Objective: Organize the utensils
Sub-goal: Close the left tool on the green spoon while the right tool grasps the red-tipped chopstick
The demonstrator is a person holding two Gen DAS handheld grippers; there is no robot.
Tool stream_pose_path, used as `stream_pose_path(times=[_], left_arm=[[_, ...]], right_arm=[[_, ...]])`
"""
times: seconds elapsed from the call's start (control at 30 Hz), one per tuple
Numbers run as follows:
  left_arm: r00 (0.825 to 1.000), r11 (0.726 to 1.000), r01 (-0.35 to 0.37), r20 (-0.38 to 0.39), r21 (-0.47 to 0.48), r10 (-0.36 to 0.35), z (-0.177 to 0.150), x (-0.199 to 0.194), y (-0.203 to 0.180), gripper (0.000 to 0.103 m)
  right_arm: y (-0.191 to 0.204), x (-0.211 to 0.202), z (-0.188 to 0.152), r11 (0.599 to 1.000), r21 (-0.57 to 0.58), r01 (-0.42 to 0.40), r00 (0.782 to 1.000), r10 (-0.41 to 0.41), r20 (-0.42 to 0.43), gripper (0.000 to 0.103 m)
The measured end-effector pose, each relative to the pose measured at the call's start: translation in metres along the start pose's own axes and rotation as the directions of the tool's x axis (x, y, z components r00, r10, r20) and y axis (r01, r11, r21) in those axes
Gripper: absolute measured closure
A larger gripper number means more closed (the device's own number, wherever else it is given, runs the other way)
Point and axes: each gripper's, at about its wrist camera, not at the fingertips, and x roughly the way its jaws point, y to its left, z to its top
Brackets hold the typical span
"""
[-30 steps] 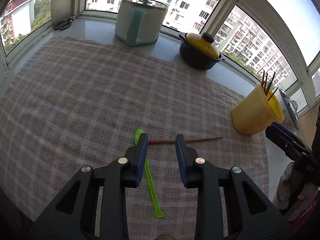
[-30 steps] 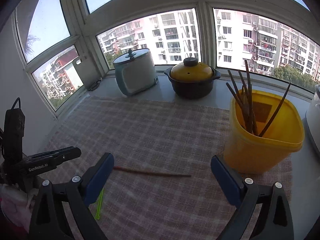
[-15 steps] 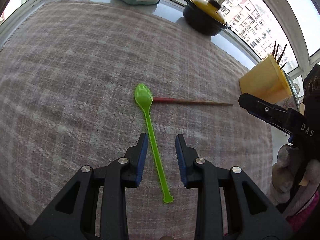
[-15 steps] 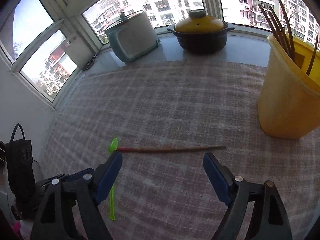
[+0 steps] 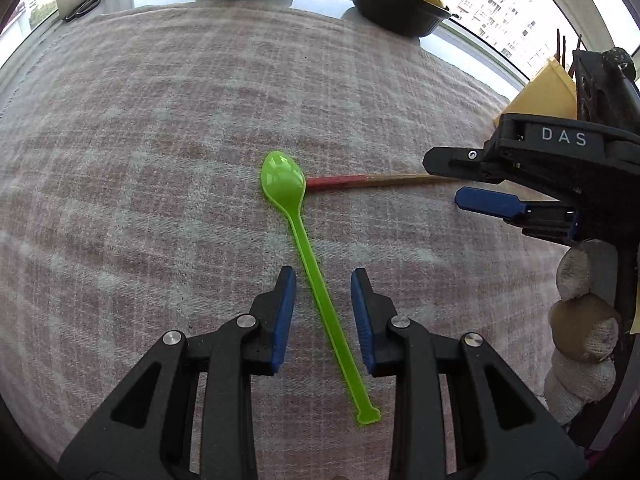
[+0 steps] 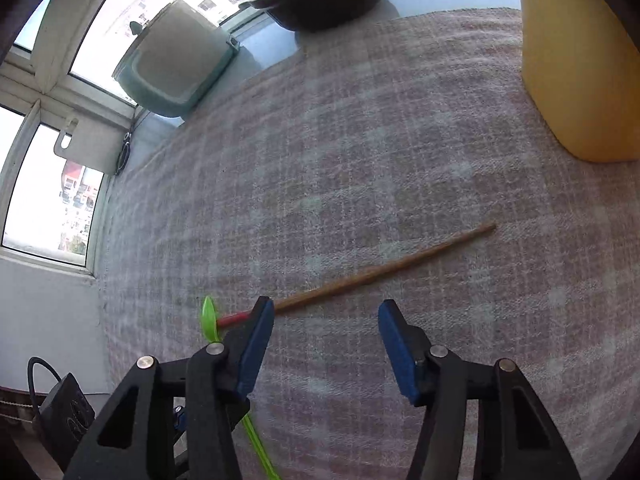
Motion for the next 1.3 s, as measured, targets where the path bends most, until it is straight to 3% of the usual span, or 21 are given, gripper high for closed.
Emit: stream_pose_path(times=[0.2, 0.6, 0.77, 0.97, 1.13, 1.3], left_arm=[[0.996, 0.989, -0.088, 0.029, 0.117, 0.086, 0.0, 0.006, -0.007, 0.089], [0.998, 0.993, -0.064, 0.02, 0.096, 0.062, 0.006, -0.002, 0.041, 0.096], [0.999, 0.995, -0.043, 0.02, 0.086, 0.042, 0.006, -0.008, 0.059, 0.097], [1.0, 0.999, -0.013, 0.02, 0.052, 0.012, 0.005, -0.014, 0.081, 0.097], [1.0, 0.999, 0.012, 0.013, 0.044, -0.013, 0.007, -0.014, 0.084, 0.097], [1.0, 0.998, 0.015, -0.002, 0.055, -0.015, 0.017, -0.007, 0.08, 0.097]], right_arm=[[0.01, 0.007, 0.007, 0.998, 0.038, 0.05, 0.998, -0.051, 0.02, 0.048], [0.029, 0.018, 0.018, 0.982, 0.06, 0.18, 0.983, -0.182, 0.029, 0.048], [0.05, 0.031, 0.025, 0.958, 0.006, 0.288, 0.958, -0.288, 0.015, 0.05], [0.064, 0.041, 0.026, 0.922, -0.105, 0.373, 0.928, -0.373, 0.023, 0.069], [0.062, 0.042, 0.026, 0.906, -0.193, 0.378, 0.924, -0.381, 0.021, 0.087], [0.06, 0.04, 0.021, 0.882, -0.308, 0.358, 0.928, -0.372, 0.014, 0.09]])
